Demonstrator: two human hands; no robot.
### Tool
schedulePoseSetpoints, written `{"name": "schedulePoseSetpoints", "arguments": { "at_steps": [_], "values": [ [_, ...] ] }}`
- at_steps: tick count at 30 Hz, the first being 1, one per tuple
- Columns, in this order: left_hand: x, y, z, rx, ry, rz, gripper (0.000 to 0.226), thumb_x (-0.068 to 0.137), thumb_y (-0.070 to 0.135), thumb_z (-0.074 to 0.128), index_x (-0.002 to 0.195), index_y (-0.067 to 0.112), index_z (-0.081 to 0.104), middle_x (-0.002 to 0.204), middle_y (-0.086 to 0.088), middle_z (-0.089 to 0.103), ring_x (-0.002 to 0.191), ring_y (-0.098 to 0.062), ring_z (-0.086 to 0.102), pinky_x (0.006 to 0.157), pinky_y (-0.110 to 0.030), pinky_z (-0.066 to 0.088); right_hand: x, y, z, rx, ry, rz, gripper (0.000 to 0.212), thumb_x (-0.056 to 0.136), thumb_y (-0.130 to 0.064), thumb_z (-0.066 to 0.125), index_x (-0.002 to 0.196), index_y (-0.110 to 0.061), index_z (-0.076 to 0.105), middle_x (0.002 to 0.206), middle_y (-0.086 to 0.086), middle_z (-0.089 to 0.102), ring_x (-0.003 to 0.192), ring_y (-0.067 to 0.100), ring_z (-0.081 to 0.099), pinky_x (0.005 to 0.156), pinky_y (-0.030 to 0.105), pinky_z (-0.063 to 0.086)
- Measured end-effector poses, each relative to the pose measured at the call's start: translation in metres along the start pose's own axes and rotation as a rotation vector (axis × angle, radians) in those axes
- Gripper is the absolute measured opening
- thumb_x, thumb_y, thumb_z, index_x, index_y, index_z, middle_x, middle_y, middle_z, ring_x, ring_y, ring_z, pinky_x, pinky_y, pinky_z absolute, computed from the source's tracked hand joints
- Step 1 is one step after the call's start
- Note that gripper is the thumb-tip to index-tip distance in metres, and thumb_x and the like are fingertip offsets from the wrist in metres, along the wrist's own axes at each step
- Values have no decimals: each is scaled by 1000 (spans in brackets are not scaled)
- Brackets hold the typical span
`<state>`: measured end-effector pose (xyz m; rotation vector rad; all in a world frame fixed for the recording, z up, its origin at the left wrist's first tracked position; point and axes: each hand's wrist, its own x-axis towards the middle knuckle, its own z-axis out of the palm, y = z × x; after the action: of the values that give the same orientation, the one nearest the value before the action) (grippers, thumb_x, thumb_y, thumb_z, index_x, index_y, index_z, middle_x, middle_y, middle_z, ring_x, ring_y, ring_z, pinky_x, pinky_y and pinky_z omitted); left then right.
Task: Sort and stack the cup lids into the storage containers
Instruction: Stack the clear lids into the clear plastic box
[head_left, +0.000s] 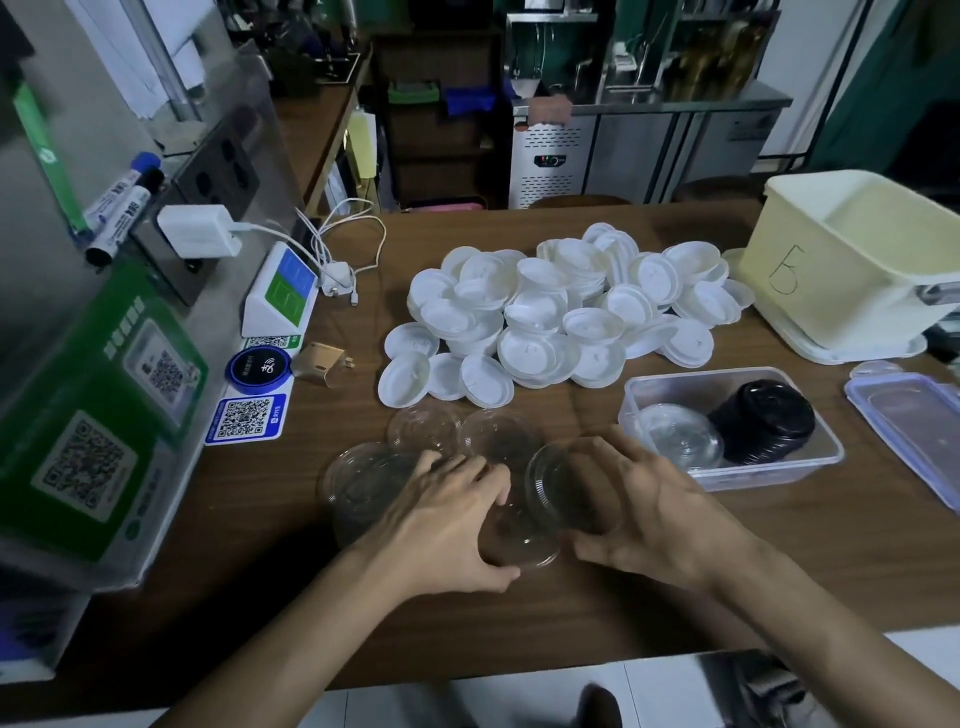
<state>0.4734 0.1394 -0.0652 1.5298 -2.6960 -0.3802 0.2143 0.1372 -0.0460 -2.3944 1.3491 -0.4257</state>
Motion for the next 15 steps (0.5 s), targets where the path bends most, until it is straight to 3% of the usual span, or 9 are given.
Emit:
{"name": "schedulePoseSetpoints", "arguments": {
  "at_steps": [4, 6, 9, 15],
  "values": [
    [3, 9, -20, -120, 12, -40, 57, 71, 72, 73, 106, 39, 42, 112, 20, 51, 104, -5, 45, 101, -31, 30, -2, 11, -22, 11, 50, 14, 82, 69, -66, 80, 141, -39, 49, 140, -16, 45, 128, 3, 52, 112, 26, 42],
    [7, 13, -29, -156, 41, -66, 58, 69, 71, 75, 106, 39, 43, 112, 21, 52, 104, -3, 45, 99, -30, 30, -3, 18, -34, 4, 67, 29, 80, 69, -70, 77, 139, -41, 50, 137, -19, 46, 124, 3, 54, 106, 28, 47],
    [20, 18, -42, -147, 110, -83, 60, 66, 75, 73, 105, 39, 45, 107, 22, 53, 101, -1, 48, 102, -33, 35, -4, 32, -52, -25, 104, 65, 78, 68, -66, 80, 134, -36, 54, 133, -17, 50, 117, 4, 57, 99, 20, 44],
    [55, 41, -64, -137, 138, -125, 60, 67, 76, 73, 109, 43, 46, 108, 24, 56, 102, -3, 52, 92, -29, 43, -10, 72, -80, -50, 77, 209, 75, 61, -73, 75, 123, -34, 56, 117, -23, 49, 99, 10, 59, 84, 32, 52]
  ]
}}
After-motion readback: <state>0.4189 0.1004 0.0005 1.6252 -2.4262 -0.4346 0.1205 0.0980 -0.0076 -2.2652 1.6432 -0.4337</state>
